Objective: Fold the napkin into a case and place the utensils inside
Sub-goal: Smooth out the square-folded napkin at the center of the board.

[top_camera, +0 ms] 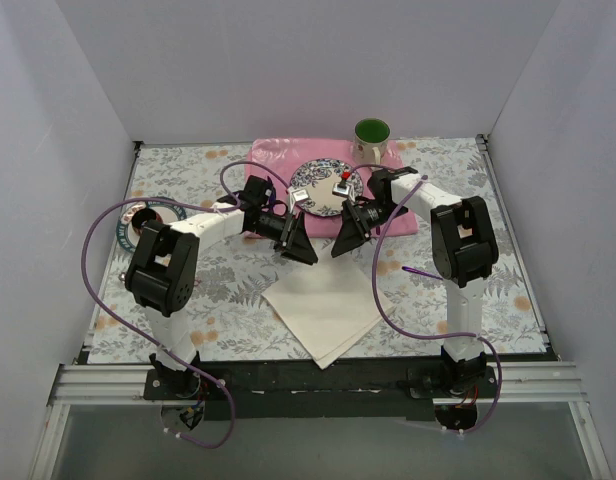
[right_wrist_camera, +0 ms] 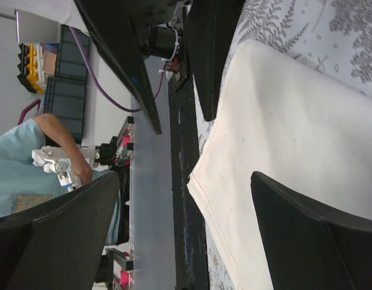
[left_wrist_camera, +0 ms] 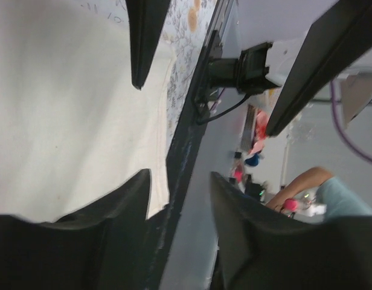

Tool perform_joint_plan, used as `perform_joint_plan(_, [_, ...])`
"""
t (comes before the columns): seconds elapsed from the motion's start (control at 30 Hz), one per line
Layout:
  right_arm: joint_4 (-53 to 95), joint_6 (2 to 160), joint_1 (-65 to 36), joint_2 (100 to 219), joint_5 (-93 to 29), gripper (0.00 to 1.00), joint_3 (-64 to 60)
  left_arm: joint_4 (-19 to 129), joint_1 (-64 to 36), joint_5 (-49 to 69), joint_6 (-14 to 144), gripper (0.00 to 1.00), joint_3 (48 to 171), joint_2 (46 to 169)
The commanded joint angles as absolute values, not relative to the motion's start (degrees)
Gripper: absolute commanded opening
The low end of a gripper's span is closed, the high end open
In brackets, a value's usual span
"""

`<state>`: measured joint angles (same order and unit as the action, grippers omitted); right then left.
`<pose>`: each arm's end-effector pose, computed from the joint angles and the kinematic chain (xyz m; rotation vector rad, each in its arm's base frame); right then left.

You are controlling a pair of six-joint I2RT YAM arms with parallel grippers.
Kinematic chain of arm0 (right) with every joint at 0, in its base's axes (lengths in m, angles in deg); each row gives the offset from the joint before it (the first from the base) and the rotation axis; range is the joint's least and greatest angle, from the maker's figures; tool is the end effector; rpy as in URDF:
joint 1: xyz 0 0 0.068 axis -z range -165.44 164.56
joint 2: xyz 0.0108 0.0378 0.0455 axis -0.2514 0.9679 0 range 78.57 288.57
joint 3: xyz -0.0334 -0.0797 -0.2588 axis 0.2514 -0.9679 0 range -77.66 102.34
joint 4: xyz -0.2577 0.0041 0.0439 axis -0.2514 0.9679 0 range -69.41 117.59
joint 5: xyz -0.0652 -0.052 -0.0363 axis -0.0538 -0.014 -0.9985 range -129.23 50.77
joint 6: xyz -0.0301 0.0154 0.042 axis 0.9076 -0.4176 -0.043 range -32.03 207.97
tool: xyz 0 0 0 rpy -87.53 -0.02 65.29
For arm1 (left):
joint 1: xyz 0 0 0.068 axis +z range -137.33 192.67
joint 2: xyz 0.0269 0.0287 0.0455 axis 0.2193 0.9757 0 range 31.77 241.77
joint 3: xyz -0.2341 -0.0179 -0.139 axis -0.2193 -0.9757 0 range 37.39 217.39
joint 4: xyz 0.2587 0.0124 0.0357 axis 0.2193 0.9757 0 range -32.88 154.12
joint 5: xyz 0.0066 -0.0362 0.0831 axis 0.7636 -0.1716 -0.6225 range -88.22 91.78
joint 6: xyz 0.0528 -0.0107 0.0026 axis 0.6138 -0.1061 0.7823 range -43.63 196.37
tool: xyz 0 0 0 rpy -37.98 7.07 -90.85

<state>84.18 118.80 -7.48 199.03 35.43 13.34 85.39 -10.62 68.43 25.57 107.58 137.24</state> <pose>0.3507 0.1789 0.1894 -1.0494 2.2230 1.8735 0.3217 -0.1739 0.1965 0.2027 -2.3303 1.5404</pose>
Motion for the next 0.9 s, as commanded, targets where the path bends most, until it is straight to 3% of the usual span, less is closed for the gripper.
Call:
perform_joint_plan(0.0, [83.2, 116.5, -4.7, 197.9, 34.4, 0.99, 10.5, 80.2, -13.3, 70.0, 20.3, 0.28, 107.6, 139.8])
perform_joint_plan(0.03, [78.5, 114.3, -4.8, 197.6, 33.8, 0.99, 9.1, 78.4, -13.5, 70.4, 19.5, 0.19, 107.3, 140.4])
perform_joint_plan(0.07, [75.5, 109.5, -4.7, 196.9, 32.4, 0.99, 8.6, 77.4, -13.6, 70.3, 17.8, 0.03, 107.0, 140.9])
perform_joint_plan(0.1, [73.0, 107.2, -4.7, 196.8, 32.0, 0.99, 8.0, 76.5, -13.7, 70.1, 17.1, 0.0, 106.6, 141.7])
perform_joint_plan(0.3, [61.7, 95.6, -4.8, 199.0, 30.2, 0.99, 7.9, 75.6, -14.2, 65.5, 16.4, 0.0, 108.8, 147.3])
perform_joint_plan(0.6, [62.1, 95.0, -5.0, 203.5, 24.8, 0.99, 8.6, 75.2, -15.2, 61.5, 15.0, 0.0, 111.7, 151.9])
perform_joint_plan(0.87, [70.5, 104.6, -4.0, 206.0, 23.2, 0.99, 8.6, 76.0, -15.4, 58.3, 14.1, 0.0, 111.6, 154.6])
